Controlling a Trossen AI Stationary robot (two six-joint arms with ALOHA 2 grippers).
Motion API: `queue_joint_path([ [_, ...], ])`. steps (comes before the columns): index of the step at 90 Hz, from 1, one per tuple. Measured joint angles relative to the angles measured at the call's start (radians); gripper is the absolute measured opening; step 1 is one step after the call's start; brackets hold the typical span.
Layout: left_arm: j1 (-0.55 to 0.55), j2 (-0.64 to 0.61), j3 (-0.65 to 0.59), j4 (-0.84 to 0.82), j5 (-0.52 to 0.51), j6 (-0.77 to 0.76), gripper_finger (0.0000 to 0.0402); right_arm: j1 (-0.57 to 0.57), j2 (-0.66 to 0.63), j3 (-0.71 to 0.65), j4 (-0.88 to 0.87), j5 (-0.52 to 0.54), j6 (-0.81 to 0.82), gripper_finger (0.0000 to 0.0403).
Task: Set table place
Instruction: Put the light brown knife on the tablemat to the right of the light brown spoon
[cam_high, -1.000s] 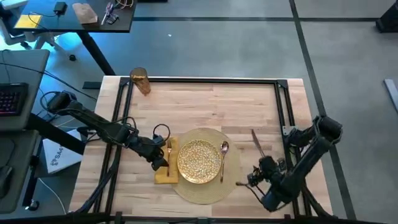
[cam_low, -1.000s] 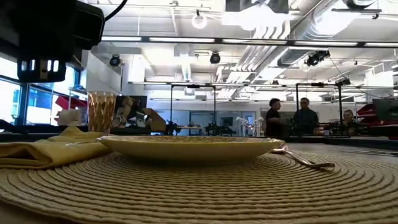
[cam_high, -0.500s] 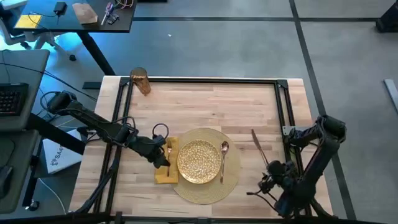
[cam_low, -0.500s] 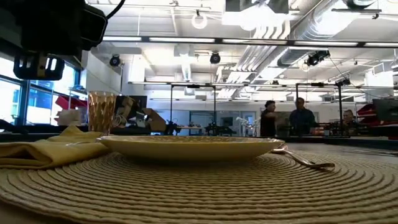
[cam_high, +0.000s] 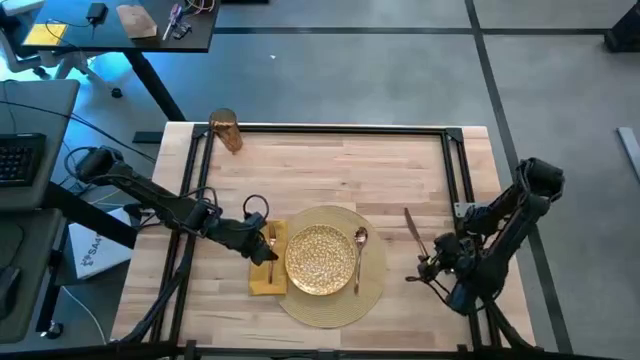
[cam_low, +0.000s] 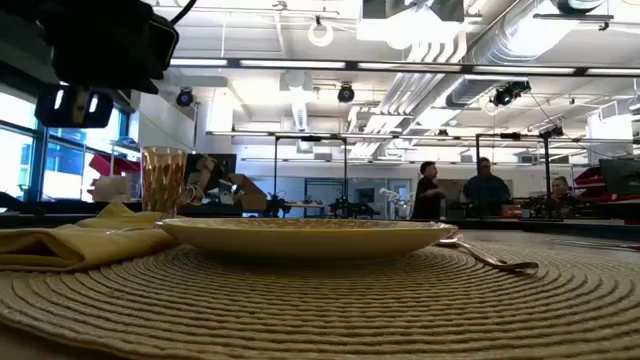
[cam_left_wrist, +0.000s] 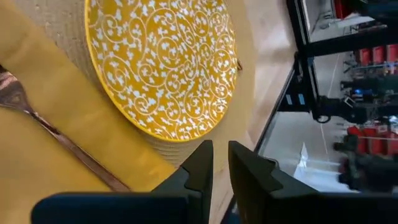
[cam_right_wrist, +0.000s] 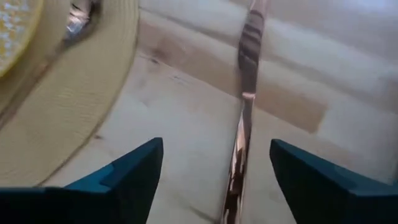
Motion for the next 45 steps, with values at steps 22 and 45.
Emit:
queue_joint_path([
  [22,0.000,0.000,0.000,0.033,0.001,-0.001,0.0035,0.002,-0.002,-0.209,0.285,0.058,0.014,0.0277],
  [45,0.000,0.000,0.000,0.034,0.000,0.000,0.0035,0.002,0.081,-0.218,0.313,0.074,-0.051,0.0259],
])
